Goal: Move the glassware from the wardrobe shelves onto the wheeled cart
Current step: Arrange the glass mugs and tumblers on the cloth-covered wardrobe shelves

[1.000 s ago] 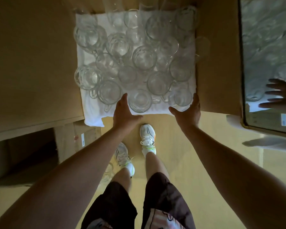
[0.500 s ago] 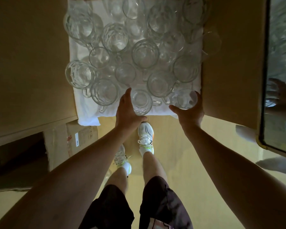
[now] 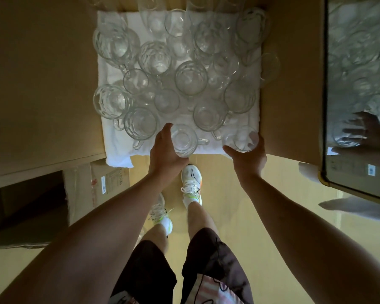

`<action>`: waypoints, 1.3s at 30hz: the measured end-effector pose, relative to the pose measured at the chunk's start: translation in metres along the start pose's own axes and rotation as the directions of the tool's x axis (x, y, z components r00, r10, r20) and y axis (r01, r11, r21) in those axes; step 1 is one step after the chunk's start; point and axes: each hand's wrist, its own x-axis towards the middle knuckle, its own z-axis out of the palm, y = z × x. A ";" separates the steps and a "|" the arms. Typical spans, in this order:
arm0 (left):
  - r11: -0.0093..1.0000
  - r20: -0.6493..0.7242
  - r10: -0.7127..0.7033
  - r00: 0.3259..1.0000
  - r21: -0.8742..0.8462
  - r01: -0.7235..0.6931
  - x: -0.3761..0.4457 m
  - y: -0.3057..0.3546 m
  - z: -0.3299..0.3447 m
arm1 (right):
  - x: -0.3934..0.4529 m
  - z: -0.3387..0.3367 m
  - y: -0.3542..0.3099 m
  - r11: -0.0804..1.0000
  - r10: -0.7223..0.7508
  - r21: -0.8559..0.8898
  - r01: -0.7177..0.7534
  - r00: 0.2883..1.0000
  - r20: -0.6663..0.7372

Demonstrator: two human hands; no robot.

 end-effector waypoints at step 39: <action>0.744 -0.583 0.361 0.728 -0.291 -0.602 -0.217 0.257 -0.381 | -0.266 -0.221 -0.319 0.643 -0.624 0.311 0.700 0.714 -0.316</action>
